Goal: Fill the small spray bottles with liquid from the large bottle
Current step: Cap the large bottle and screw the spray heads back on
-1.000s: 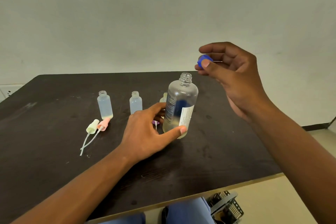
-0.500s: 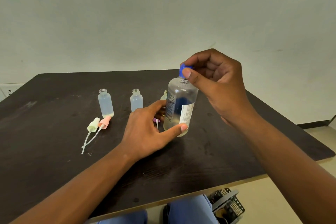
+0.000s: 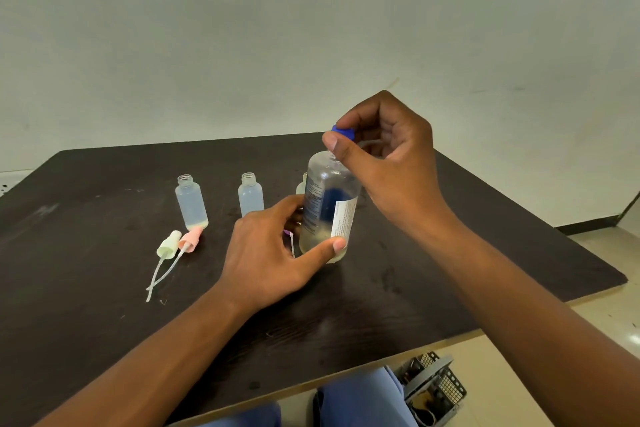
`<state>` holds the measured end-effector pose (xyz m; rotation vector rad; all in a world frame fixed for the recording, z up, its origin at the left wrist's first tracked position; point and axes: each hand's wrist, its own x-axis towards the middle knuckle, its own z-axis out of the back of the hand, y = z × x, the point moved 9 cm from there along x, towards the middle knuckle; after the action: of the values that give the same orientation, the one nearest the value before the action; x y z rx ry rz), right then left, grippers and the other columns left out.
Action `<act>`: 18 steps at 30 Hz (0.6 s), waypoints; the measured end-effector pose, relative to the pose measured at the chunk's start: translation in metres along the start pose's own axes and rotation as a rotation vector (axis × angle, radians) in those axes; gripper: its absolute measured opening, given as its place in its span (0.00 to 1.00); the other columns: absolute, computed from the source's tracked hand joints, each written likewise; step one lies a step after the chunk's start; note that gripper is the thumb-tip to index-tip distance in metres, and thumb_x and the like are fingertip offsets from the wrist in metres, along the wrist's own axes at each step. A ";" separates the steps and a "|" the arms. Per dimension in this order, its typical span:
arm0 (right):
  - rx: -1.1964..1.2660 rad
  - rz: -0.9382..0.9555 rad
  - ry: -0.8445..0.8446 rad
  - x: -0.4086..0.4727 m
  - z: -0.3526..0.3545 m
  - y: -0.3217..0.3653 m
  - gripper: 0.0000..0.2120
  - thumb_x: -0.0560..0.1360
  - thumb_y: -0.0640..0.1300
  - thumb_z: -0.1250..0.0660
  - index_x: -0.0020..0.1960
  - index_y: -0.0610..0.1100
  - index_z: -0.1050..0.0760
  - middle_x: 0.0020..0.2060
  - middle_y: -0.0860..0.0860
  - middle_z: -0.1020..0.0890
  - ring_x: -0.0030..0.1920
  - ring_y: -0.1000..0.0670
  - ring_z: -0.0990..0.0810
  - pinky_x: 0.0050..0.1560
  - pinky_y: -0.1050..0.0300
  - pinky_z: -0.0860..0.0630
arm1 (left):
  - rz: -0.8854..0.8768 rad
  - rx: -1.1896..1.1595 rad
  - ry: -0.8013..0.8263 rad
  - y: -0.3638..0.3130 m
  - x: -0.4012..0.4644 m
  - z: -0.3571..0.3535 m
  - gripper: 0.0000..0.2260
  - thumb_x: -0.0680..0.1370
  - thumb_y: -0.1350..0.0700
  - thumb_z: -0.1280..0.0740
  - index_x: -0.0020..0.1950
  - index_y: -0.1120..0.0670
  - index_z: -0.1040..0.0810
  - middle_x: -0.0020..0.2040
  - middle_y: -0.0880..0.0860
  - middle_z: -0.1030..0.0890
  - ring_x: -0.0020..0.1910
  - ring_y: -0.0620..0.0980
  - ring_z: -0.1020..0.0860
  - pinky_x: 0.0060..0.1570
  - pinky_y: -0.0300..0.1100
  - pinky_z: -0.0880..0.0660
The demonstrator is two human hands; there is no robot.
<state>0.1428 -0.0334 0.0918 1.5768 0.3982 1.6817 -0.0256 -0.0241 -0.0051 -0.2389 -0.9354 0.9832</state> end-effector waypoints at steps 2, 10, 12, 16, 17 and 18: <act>0.063 -0.002 0.016 0.000 -0.001 -0.002 0.04 0.77 0.37 0.24 0.49 0.41 0.19 0.46 0.49 0.12 0.49 0.48 0.13 0.53 0.44 0.14 | 0.003 -0.001 -0.001 0.002 0.000 0.000 0.35 0.70 0.26 0.32 0.69 0.47 0.21 0.52 0.41 0.14 0.41 0.40 0.18 0.42 0.36 0.20; 0.049 -0.008 0.015 0.003 -0.001 -0.001 0.09 0.74 0.32 0.22 0.45 0.44 0.18 0.43 0.49 0.12 0.44 0.52 0.13 0.48 0.57 0.15 | 0.006 0.021 0.001 0.002 -0.001 0.000 0.35 0.70 0.26 0.32 0.69 0.47 0.21 0.49 0.41 0.15 0.39 0.39 0.19 0.42 0.35 0.20; 0.006 -0.008 0.000 0.002 -0.002 -0.002 0.10 0.73 0.36 0.20 0.44 0.45 0.19 0.40 0.54 0.14 0.40 0.57 0.17 0.45 0.62 0.19 | -0.002 0.030 0.003 0.002 -0.001 0.000 0.36 0.70 0.25 0.32 0.69 0.47 0.21 0.52 0.42 0.15 0.42 0.40 0.18 0.44 0.39 0.18; -0.046 -0.004 -0.015 -0.001 -0.002 -0.002 0.08 0.74 0.41 0.20 0.46 0.45 0.19 0.42 0.55 0.15 0.42 0.56 0.17 0.45 0.63 0.19 | 0.011 0.026 0.014 0.002 -0.002 -0.001 0.38 0.69 0.24 0.33 0.70 0.48 0.22 0.54 0.43 0.15 0.46 0.41 0.17 0.47 0.41 0.17; -0.036 0.002 -0.016 -0.001 -0.002 -0.002 0.07 0.75 0.41 0.21 0.47 0.44 0.19 0.43 0.54 0.14 0.44 0.54 0.16 0.48 0.58 0.17 | 0.016 0.025 0.013 0.002 -0.002 -0.001 0.38 0.69 0.25 0.33 0.69 0.48 0.21 0.52 0.41 0.15 0.46 0.39 0.17 0.46 0.38 0.18; -0.006 0.003 -0.007 0.000 -0.002 -0.003 0.05 0.76 0.40 0.22 0.47 0.44 0.18 0.44 0.53 0.13 0.46 0.52 0.15 0.51 0.52 0.16 | 0.020 0.027 0.011 0.002 -0.002 0.000 0.36 0.69 0.25 0.32 0.68 0.48 0.21 0.50 0.40 0.16 0.45 0.38 0.18 0.45 0.36 0.20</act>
<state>0.1414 -0.0313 0.0894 1.5790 0.3869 1.6782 -0.0272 -0.0244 -0.0071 -0.2305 -0.9108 1.0113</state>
